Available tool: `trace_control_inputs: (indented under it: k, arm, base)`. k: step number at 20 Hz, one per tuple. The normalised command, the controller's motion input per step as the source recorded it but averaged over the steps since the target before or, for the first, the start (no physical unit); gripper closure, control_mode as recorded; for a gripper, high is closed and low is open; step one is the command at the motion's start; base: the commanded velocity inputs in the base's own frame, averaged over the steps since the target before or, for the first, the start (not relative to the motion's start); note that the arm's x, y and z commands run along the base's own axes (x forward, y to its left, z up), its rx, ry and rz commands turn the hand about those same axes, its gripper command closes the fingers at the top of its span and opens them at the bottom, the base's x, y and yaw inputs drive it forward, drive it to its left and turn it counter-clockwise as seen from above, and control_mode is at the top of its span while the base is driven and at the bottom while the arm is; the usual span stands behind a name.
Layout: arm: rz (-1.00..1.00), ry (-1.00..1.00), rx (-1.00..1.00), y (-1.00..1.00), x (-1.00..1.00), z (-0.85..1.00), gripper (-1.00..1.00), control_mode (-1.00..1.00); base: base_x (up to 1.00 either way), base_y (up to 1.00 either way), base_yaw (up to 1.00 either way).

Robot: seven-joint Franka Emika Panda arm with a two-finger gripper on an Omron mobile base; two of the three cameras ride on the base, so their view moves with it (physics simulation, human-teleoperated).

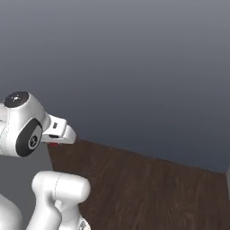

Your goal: Take the strawberry from the fridge and place it on top of the pancake, located on the dining counter.

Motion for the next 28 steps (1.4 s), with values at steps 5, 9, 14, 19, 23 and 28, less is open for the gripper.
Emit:
trace_control_inputs:
  k: [5, 9, 14, 19, 23, 28]
  arm:
    - [0.0, 0.0, 0.0, 0.0, 0.0, 0.0, 1.0, 1.0]
    - [0.0, 0.0, 0.0, 0.0, 0.0, 0.0, 1.0, 1.0]
    - [0.0, 0.0, 0.0, 0.0, 0.0, 0.0, 1.0, 1.0]
    - [0.0, 0.0, 0.0, 0.0, 0.0, 0.0, 1.0, 1.0]
    - [0.0, 0.0, 0.0, 0.0, 0.0, 0.0, 1.0, 1.0]
    - [0.0, 0.0, 0.0, 0.0, 0.0, 0.0, 1.0, 1.0]
  base:
    - [1.0, -0.15, 0.31]
    - [1.0, -0.31, 0.42]
    - [1.0, -0.43, 0.55]
    - [1.0, -0.58, 0.59]
    - [1.0, -0.49, 0.66]
    - [1.0, -0.42, 0.67]
